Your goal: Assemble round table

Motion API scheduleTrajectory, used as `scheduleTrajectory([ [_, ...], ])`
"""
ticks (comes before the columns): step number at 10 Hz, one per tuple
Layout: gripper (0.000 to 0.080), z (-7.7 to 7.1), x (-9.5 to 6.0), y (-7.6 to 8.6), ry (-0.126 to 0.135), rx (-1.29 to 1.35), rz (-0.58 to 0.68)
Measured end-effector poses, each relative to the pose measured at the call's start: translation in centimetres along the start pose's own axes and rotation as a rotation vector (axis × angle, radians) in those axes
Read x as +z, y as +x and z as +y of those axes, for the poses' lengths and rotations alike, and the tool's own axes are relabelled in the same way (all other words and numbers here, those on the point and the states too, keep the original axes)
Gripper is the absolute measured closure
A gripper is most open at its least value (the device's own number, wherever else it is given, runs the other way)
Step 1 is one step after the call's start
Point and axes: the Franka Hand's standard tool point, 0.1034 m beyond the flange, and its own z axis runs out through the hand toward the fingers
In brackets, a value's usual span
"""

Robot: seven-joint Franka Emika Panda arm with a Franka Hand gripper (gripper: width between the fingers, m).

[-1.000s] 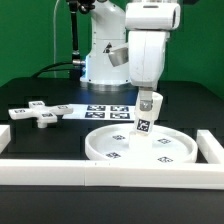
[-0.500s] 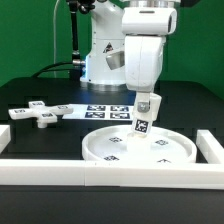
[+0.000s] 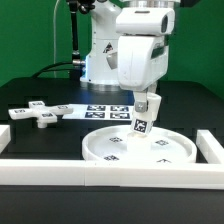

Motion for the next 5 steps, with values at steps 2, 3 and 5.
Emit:
scheduleTrajectory([
  [2, 0.0390, 0.13, 0.04, -0.19, 0.009, 0.193, 0.022],
  [3, 0.0390, 0.16, 0.07, -0.17, 0.011, 0.314, 0.037],
  [5, 0.0390, 0.24, 0.09, -0.14, 0.020, 0.541, 0.064],
])
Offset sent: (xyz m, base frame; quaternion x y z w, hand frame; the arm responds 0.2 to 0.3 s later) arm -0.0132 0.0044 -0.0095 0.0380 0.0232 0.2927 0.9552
